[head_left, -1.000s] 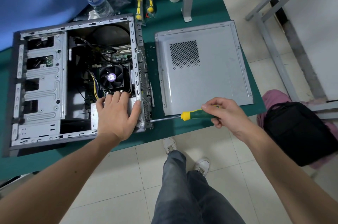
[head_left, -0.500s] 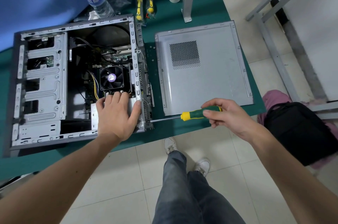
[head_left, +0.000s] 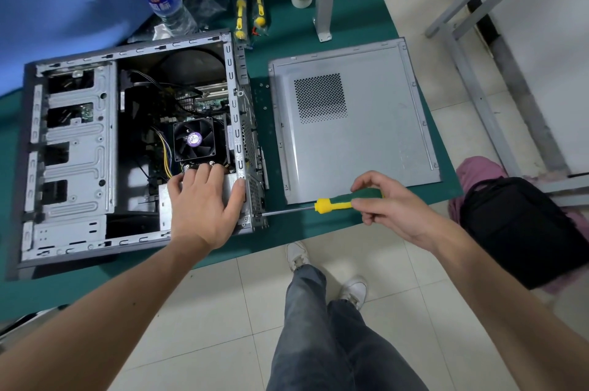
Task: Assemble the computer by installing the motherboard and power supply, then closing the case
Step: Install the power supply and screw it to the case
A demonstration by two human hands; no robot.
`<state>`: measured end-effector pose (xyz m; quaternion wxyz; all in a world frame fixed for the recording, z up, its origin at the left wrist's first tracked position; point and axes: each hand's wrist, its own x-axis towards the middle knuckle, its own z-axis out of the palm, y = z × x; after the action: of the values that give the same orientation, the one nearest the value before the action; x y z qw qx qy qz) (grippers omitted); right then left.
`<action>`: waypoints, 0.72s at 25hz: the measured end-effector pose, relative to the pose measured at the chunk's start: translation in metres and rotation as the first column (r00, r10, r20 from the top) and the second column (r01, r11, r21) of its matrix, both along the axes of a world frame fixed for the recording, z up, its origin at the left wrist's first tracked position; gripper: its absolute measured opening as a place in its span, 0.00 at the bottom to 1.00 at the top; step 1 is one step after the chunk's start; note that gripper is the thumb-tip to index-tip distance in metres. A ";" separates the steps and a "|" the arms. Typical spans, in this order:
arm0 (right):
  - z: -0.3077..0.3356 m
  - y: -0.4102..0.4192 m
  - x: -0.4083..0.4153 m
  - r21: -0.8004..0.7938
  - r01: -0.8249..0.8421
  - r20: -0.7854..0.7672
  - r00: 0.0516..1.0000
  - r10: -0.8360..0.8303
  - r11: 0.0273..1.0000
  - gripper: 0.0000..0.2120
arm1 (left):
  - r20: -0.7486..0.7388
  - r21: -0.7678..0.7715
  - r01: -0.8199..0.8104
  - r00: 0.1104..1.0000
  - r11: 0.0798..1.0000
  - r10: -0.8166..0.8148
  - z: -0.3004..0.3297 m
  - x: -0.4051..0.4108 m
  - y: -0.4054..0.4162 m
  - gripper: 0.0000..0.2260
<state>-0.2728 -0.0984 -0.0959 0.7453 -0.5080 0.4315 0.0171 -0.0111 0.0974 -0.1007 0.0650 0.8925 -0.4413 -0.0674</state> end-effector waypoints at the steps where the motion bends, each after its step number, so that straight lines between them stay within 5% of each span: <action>1: 0.000 -0.001 0.000 -0.027 0.011 0.007 1.000 -0.011 1.000 0.08 | -0.001 0.001 -0.001 1.000 1.000 0.001 0.000 0.000 0.000 0.17; 7: 0.005 -0.007 0.003 -0.061 -0.057 -0.057 0.997 0.053 0.996 0.03 | 0.002 0.006 -0.007 1.000 1.000 0.007 -0.001 -0.001 0.001 0.18; 11: 0.005 0.002 0.012 -0.041 -0.027 -0.127 0.992 0.022 0.999 0.18 | 0.002 0.007 -0.006 1.000 1.000 0.006 -0.001 0.000 0.000 0.18; 18: 0.003 -0.001 0.005 0.048 -0.073 -0.090 0.993 0.077 0.996 0.16 | 0.005 0.003 -0.008 1.000 1.000 0.008 -0.001 0.000 0.000 0.19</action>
<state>-0.2678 -0.0993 -0.0930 0.7345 -0.5059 0.4454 0.0781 -0.0111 0.0971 -0.1015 0.0626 0.8944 -0.4380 -0.0657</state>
